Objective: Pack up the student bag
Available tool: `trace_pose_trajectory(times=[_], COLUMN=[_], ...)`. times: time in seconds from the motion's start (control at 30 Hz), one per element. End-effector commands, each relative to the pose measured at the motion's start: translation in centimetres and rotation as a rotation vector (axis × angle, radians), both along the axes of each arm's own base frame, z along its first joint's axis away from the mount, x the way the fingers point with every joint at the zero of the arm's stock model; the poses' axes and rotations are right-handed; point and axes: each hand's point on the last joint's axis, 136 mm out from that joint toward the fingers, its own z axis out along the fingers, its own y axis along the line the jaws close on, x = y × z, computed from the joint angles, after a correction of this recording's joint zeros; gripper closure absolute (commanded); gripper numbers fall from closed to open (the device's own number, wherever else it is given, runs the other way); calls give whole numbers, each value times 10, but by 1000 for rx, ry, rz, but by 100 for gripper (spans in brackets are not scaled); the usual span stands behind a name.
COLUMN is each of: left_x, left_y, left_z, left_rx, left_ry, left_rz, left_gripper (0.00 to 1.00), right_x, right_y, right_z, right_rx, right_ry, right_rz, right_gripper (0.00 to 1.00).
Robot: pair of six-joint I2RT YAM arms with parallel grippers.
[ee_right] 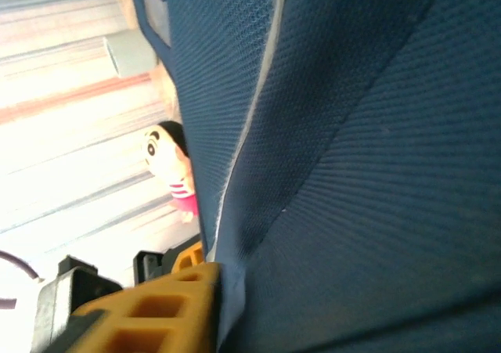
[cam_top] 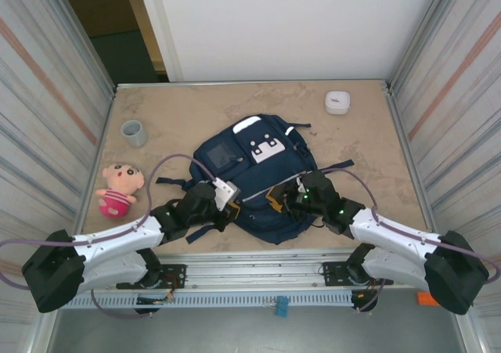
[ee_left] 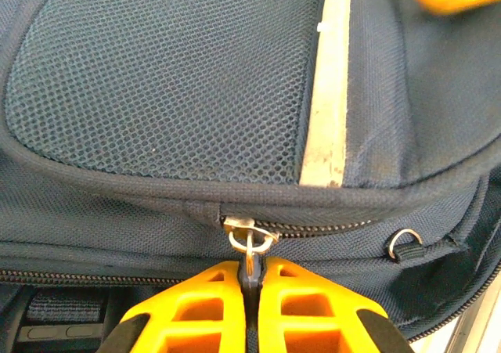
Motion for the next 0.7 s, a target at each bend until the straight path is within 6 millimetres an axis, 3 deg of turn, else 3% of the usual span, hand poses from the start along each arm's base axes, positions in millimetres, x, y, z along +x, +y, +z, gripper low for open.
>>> trace_pose_trajectory(times=[0.0,0.17,0.43,0.57,0.67], left_x=[-1,-15,-51,-55,-51], left_y=[-9,-17,-57,-74,-78], left_z=[13,17,34,36,39], left_rx=[-32,-63,-139,-134,-129], left_ry=[-6,14,60,62,43], left_rz=[-24,-91,-340,-372,-350], left_gripper=[100,100,100,99,89], right_x=[5,12,19,21,20], right_y=[10,9,18,18,13], right_z=[16,12,12,12,13], right_rx=[38,28,30,29,6], right_ry=[-44,-53,-68,-71,-73], right_rz=[19,-1,15,24,41], right_gripper=[93,100,100,100,100])
